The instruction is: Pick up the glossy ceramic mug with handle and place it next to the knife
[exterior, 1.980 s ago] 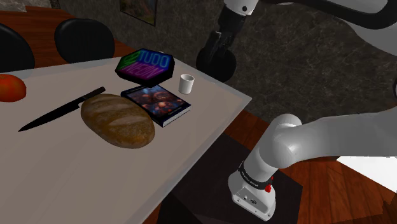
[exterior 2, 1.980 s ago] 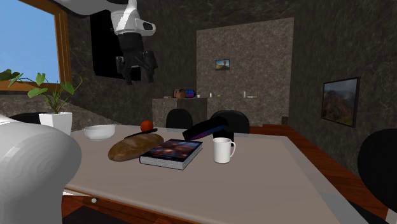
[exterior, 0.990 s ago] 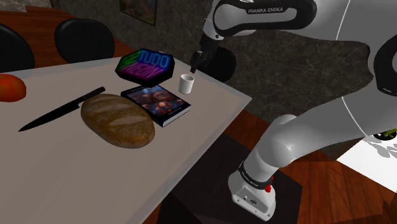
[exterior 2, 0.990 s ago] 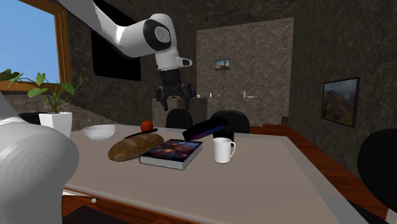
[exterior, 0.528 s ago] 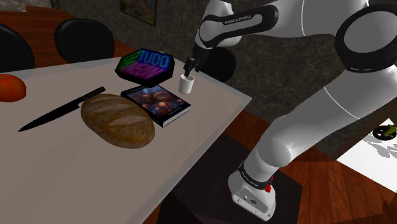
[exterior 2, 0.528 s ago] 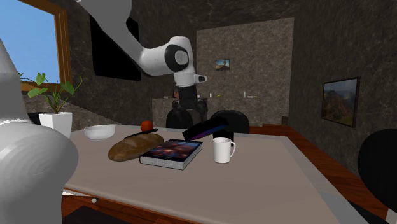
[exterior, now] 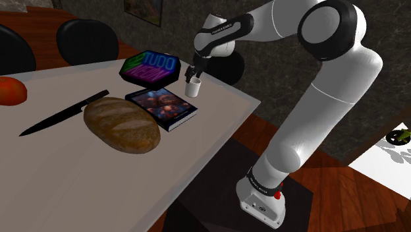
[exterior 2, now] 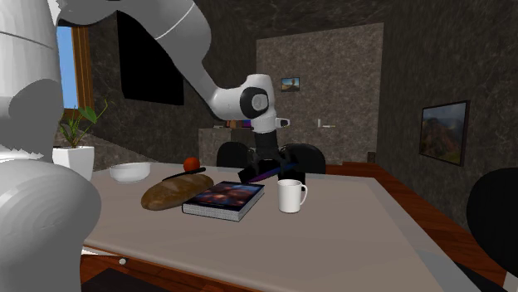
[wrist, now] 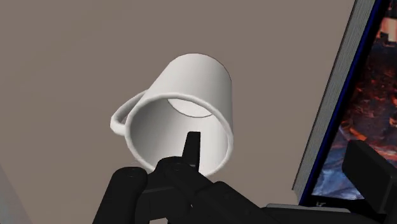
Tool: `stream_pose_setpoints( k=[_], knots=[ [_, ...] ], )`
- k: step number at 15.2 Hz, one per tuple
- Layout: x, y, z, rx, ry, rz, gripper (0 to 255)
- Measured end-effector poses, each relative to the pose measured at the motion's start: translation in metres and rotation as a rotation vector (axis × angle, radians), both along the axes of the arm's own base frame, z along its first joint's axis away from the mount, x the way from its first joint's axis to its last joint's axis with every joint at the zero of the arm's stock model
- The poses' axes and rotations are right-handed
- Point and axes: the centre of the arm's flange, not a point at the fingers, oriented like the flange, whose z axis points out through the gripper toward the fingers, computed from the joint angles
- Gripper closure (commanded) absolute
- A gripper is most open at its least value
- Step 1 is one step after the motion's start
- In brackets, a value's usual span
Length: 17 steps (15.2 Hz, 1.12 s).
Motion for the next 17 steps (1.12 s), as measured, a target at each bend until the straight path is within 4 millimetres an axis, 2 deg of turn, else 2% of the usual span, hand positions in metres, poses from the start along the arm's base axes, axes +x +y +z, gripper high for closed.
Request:
stream_pose_setpoints(
  k=[2, 4, 11, 17],
  knots=[
    [0.016, -0.013, -0.015, 0.001, -0.002, 0.002, 0],
    [0.024, -0.020, -0.025, 0.001, -0.003, 0.003, 0],
    [0.035, -0.025, -0.061, 0.000, -0.003, 0.004, 0],
    [0.035, -0.025, -0.063, 0.000, -0.003, 0.004, 0]
  ],
)
